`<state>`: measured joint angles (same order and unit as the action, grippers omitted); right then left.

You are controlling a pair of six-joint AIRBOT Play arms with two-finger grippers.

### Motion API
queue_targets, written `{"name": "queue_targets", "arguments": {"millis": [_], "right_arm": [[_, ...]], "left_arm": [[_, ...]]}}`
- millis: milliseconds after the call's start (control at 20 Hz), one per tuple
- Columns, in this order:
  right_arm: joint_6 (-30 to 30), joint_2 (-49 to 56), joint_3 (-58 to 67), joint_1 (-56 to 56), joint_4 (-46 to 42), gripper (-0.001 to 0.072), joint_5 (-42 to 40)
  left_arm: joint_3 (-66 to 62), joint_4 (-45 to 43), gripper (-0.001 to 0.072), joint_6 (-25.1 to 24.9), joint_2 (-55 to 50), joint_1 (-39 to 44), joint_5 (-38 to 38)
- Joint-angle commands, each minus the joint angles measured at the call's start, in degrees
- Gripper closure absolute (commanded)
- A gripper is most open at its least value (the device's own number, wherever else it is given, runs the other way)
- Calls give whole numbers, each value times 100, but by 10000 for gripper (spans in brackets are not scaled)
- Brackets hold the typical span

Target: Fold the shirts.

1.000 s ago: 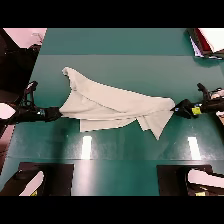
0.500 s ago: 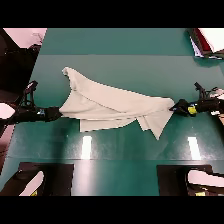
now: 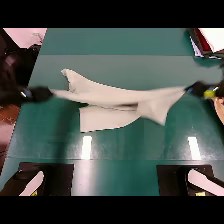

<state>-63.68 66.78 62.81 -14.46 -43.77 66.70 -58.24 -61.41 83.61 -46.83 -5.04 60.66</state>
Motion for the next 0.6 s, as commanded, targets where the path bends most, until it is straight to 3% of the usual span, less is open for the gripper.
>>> {"name": "queue_targets", "arguments": {"millis": [0, 300, 550], "right_arm": [[2, -848, 1530, -262, 363, 699, -214], [0, -1585, 4140, -647, 315, 700, -623], [-160, -1987, 5064, -1506, 308, 699, -315]], "left_arm": [[-2260, -33, 684, -79, 4, -7, 4], [-5877, -31, 684, -262, 4, -4, -297], [-7125, 632, 684, -243, 7, -4, -313]]}}
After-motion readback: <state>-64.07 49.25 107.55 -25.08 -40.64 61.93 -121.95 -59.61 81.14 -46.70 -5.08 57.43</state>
